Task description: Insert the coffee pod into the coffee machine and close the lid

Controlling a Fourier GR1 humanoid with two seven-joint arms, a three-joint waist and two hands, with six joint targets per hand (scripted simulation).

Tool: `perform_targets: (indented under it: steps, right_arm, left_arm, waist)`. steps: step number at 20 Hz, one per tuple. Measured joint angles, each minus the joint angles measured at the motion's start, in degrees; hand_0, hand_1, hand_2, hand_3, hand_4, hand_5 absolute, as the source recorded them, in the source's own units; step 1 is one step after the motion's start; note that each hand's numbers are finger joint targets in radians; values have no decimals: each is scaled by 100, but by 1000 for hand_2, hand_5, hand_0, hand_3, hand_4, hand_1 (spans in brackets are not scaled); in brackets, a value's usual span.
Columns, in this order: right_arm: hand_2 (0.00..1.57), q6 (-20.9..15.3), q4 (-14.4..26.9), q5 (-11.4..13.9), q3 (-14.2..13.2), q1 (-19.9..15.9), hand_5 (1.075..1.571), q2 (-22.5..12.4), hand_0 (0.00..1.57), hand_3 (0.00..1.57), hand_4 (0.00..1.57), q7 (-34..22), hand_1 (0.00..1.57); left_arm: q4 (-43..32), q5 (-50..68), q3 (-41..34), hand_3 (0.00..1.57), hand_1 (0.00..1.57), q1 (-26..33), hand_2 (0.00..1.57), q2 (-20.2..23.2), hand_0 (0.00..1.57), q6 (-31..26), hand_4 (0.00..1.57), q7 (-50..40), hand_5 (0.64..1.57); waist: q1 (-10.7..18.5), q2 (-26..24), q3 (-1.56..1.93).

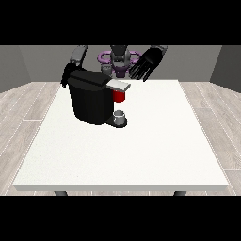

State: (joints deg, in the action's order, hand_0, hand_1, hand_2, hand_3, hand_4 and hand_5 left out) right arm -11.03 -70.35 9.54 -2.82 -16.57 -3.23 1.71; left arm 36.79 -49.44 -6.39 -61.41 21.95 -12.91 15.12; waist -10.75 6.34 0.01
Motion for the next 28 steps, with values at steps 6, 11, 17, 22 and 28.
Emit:
perform_targets:
  steps: [6,11,17,22,28]
  right_arm:
    - [0,120,-47,-207,-103,446,1571,10,0,0,0,105,0]
    - [0,437,-253,-459,-120,519,1571,-40,0,0,0,67,0]
    - [0,802,-562,-460,75,416,1571,-216,0,0,251,-94,0]
    - [0,931,-471,-490,-111,155,1571,-501,0,0,0,-313,0]
    - [0,1036,-34,-776,-563,-355,1571,-767,0,0,0,-513,0]
  left_arm:
    - [-89,1398,-1061,0,0,829,0,-910,0,-83,0,298,1571]
    - [-230,2158,-1595,0,0,1720,0,-1575,0,-160,421,509,1571]
    - [-157,2431,-1602,0,0,2547,0,-1897,0,-277,386,590,1571]
    - [246,2766,-1379,0,0,2945,0,-2073,0,-422,353,362,1571]
    - [925,3257,-1020,0,0,3224,0,-2161,0,-561,360,76,1571]
  waist:
    - [533,-871,-13]
    - [1049,-1586,-10]
    - [1435,-2062,-5]
    - [1803,-2194,-1]
    - [2156,-1946,1]
